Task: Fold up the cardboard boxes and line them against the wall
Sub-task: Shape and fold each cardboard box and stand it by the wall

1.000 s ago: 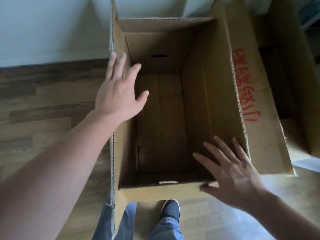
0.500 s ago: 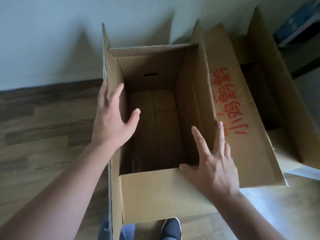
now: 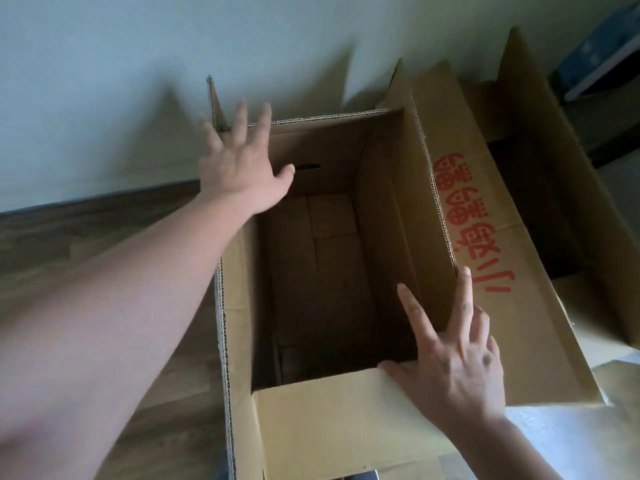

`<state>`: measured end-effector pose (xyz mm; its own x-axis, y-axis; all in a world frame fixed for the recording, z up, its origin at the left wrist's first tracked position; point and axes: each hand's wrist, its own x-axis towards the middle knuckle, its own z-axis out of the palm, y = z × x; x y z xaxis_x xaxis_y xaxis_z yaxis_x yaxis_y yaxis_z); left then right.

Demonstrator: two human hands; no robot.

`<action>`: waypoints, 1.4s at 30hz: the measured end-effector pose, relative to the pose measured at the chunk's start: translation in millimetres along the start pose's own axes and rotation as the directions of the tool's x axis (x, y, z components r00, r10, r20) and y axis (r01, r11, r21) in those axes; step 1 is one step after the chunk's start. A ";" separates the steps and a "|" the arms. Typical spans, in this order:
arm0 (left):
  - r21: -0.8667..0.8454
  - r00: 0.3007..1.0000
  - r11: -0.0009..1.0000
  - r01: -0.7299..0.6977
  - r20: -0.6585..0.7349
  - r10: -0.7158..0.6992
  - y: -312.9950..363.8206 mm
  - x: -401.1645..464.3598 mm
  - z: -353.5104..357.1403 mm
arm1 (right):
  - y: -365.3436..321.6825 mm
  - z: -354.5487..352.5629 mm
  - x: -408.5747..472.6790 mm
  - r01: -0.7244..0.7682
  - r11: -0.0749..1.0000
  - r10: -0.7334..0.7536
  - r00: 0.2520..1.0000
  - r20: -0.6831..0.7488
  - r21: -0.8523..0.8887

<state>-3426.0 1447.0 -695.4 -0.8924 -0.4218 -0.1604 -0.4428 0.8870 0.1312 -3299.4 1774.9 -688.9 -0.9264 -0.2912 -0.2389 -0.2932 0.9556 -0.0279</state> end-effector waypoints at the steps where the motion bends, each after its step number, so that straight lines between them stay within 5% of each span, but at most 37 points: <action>1: 0.011 0.999 1.000 0.015 0.040 -0.015 -0.3 20.0 -4.5 | 0.0 0.4 0.2 -0.003 1.000 0.003 1.000 0.003 -0.007; 13: 0.606 0.955 0.793 -0.063 0.268 -0.129 14.3 13.7 10.2 | -4.4 -0.4 -10.3 0.050 0.999 -0.049 0.995 0.090 -0.001; 18: 0.636 0.951 0.769 -0.059 0.271 -0.151 28.5 8.8 8.0 | -3.2 7.2 -7.2 0.047 0.997 -0.043 0.997 0.068 -0.055; 22: 0.754 0.927 0.646 -0.117 0.316 -0.201 13.9 -3.2 13.6 | 5.2 8.2 -6.2 0.061 0.992 -0.063 0.998 -0.014 -0.108; 24: 0.724 0.920 0.678 -0.130 0.343 -0.190 16.8 -4.2 15.1 | -5.0 10.0 -15.0 0.093 0.991 -0.100 0.992 -0.073 -0.096; 28: 0.606 0.907 0.756 -0.249 0.419 -0.036 42.6 -2.6 20.4 | -42.0 15.6 -17.9 0.119 0.992 -0.117 0.992 0.040 -0.049; 33: 0.704 0.841 0.590 -0.395 0.535 -0.076 56.2 -3.1 20.7 | 1.8 10.8 -18.8 0.125 0.992 -0.125 0.992 0.011 -0.020; 36: 0.482 0.869 0.790 -0.379 0.478 0.125 71.1 -3.3 27.7 | -0.5 4.5 -32.8 0.206 0.973 -0.209 0.978 0.010 0.104; 38: -0.013 0.896 0.950 -0.311 0.329 0.298 81.8 -9.9 42.0 | -24.0 15.5 -38.2 0.220 0.926 -0.259 0.961 0.095 0.307; 40: -0.357 0.907 0.907 -0.222 0.266 0.327 77.6 -24.9 60.4 | -43.8 38.1 -39.3 0.129 0.867 -0.251 0.947 0.200 0.481; 42: -0.389 0.940 0.899 -0.204 0.178 0.290 55.3 -48.4 87.7 | -55.6 67.9 -35.2 0.100 0.889 -0.230 0.941 0.248 0.446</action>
<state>-3399.7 1533.0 -766.2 -0.9521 -0.1058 -0.2869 -0.2499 0.8098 0.5309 -3234.5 1735.1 -744.9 -0.7455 -0.4832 -0.4591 -0.2482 0.8405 -0.4816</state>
